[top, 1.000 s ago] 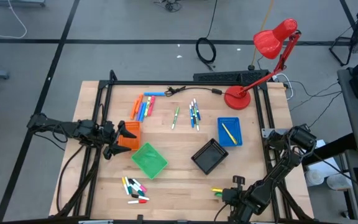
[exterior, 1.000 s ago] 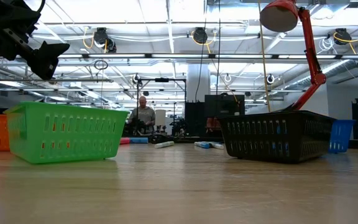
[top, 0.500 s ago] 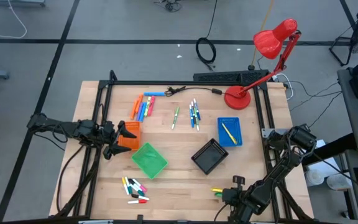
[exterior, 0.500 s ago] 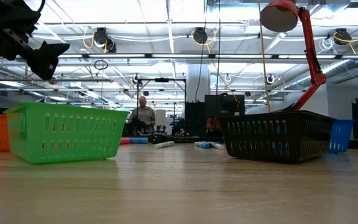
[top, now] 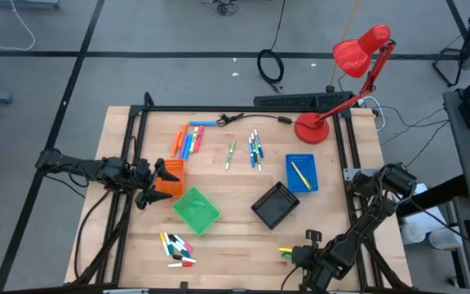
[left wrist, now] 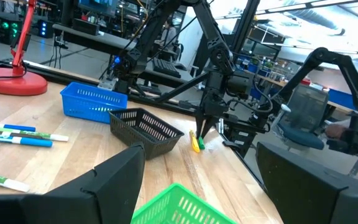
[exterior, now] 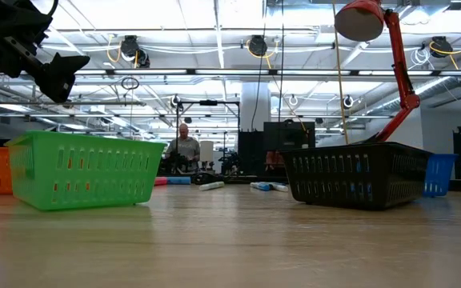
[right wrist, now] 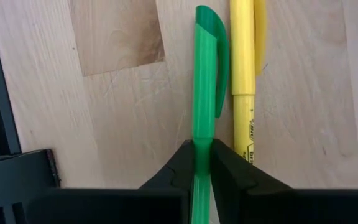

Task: Pick & Place Markers
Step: Put the green pen into the blue basket

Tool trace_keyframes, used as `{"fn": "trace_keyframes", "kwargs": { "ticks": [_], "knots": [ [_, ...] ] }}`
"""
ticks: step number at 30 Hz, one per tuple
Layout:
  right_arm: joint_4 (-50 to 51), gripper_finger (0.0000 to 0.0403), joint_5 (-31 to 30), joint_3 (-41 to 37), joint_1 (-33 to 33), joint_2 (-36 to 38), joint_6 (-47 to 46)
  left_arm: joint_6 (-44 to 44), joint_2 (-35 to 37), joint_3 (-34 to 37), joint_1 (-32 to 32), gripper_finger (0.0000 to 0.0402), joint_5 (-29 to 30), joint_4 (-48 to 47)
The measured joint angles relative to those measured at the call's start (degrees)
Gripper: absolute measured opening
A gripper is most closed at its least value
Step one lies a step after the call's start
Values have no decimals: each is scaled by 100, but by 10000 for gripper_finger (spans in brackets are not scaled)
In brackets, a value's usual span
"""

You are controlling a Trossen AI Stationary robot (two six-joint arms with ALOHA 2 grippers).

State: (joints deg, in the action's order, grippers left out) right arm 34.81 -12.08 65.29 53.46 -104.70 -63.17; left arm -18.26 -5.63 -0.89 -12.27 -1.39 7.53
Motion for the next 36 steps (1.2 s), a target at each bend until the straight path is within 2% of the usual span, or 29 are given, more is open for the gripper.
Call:
{"fn": "trace_keyframes", "kwargs": {
  "ticks": [12, 23, 30, 36],
  "knots": [
    [-31, 25, -168, 9, -118, 797, 238, 1, 1, -1, 0, 310, 0, 0],
    [259, 25, -172, 14, -649, 1261, 544, 2, 2, 0, 0, 310, -2, -2],
    [989, 25, -203, 22, -1137, 1654, 537, 2, 1, 0, 0, 310, -2, -2],
    [1866, 25, -814, 22, -1617, 2079, -118, 2, 2, -2, 0, 310, 0, 0]
  ]
}}
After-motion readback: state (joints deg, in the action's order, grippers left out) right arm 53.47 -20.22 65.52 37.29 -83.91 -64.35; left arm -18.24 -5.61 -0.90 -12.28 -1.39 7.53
